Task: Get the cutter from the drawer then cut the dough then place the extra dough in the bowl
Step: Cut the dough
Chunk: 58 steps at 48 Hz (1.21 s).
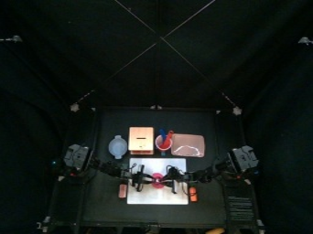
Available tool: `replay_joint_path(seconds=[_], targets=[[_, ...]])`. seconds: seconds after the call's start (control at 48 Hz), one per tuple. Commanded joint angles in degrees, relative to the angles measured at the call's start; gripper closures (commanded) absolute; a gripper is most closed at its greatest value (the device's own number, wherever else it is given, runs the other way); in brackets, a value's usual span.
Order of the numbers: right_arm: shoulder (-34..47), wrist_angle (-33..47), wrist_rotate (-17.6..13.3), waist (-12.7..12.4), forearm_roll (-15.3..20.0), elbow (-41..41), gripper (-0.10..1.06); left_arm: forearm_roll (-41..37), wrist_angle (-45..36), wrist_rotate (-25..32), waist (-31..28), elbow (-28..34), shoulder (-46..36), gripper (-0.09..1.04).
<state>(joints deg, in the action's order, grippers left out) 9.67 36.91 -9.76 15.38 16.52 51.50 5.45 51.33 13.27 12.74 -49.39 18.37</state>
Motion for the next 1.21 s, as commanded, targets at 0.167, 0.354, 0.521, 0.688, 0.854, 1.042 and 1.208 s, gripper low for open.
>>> replay_joint_path(seconds=[0.167, 0.354, 0.521, 0.688, 0.854, 1.042, 1.208], targets=[[0.44, -2.37, -0.35, -0.97, 0.09, -0.62, 0.39, 0.09, -3.78, 0.18, 0.18, 0.26, -0.09, 0.48], [0.97, -3.34, -0.26, -2.02, 0.0, -0.35, 0.39, 1.76, -4.83, -0.09, -0.18, 0.26, 0.18, 0.48], [1.67, -3.52, -0.26, -2.81, -0.53, 0.09, 0.39, 1.85, -5.27, -1.49, -0.35, 0.35, 0.53, 0.48], [2.11, -4.13, -0.26, -3.6, -0.53, 0.53, 0.39, 1.76, -5.71, -2.64, -1.23, 0.35, 0.26, 0.48], [2.11, -4.92, -0.18, -4.57, -1.58, 1.14, 0.39, 1.85, -5.8, -2.64, -1.76, 0.35, 0.09, 0.48], [2.11, -5.63, -0.18, -5.45, -2.2, 2.11, 0.39, 1.85, -8.17, -2.72, -2.55, 0.97, 0.0, 0.48], [2.11, -5.71, -0.18, -6.33, -2.64, 2.46, 0.4, 1.76, -10.28, -2.64, -2.9, 1.93, -0.09, 0.48]])
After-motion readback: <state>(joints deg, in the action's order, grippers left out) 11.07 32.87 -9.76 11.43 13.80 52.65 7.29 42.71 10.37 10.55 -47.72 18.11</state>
